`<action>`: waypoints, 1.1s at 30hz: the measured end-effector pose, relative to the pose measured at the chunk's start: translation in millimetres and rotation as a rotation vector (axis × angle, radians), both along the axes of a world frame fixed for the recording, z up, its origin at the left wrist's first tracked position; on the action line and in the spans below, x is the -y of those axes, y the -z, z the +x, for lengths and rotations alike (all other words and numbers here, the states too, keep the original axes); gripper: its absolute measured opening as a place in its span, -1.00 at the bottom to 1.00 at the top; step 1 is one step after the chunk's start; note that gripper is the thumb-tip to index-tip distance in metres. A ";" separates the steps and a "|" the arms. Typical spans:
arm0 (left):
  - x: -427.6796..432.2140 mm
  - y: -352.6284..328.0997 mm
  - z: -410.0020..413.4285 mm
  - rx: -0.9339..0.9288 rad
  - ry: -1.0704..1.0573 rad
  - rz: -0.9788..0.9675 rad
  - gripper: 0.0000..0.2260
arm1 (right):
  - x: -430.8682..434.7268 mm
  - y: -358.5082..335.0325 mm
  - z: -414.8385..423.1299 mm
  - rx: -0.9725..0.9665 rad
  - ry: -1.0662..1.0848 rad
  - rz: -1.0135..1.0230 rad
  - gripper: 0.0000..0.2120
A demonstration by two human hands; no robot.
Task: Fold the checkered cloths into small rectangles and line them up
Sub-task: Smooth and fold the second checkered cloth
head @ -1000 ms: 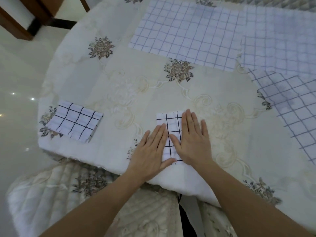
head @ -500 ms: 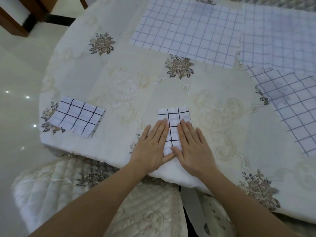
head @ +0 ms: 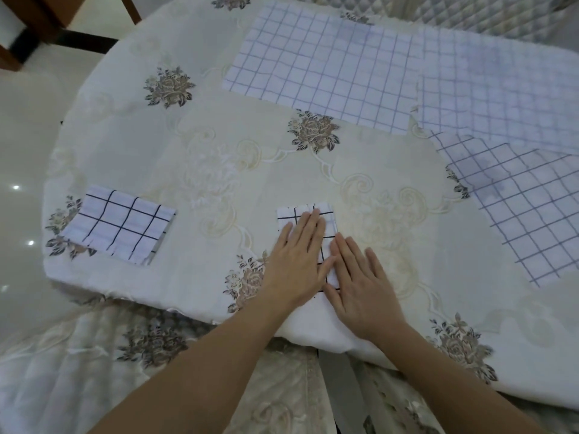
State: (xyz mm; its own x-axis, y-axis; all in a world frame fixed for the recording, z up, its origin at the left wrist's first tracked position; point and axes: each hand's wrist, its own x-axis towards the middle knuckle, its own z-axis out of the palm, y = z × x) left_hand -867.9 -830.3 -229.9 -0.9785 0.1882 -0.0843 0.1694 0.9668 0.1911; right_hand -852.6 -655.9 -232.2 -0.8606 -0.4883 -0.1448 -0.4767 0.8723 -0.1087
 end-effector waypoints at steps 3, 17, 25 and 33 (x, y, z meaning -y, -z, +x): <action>16.4 5.3 2.9 0.006 -0.030 -0.034 -0.36 | -1.0 0.0 -0.8 -0.004 -0.003 -0.001 -0.31; 29.0 2.1 6.8 0.049 -0.071 -0.133 -0.28 | 82.5 -12.3 -40.4 0.061 -0.042 -0.202 -0.26; 39.8 3.7 9.2 0.033 -0.101 -0.078 -0.38 | 34.4 -0.7 -47.4 0.000 0.086 -0.053 -0.18; 50.0 -11.5 10.5 0.110 -0.140 -0.055 -0.35 | 32.3 -23.7 -54.6 0.132 0.217 -0.128 -0.27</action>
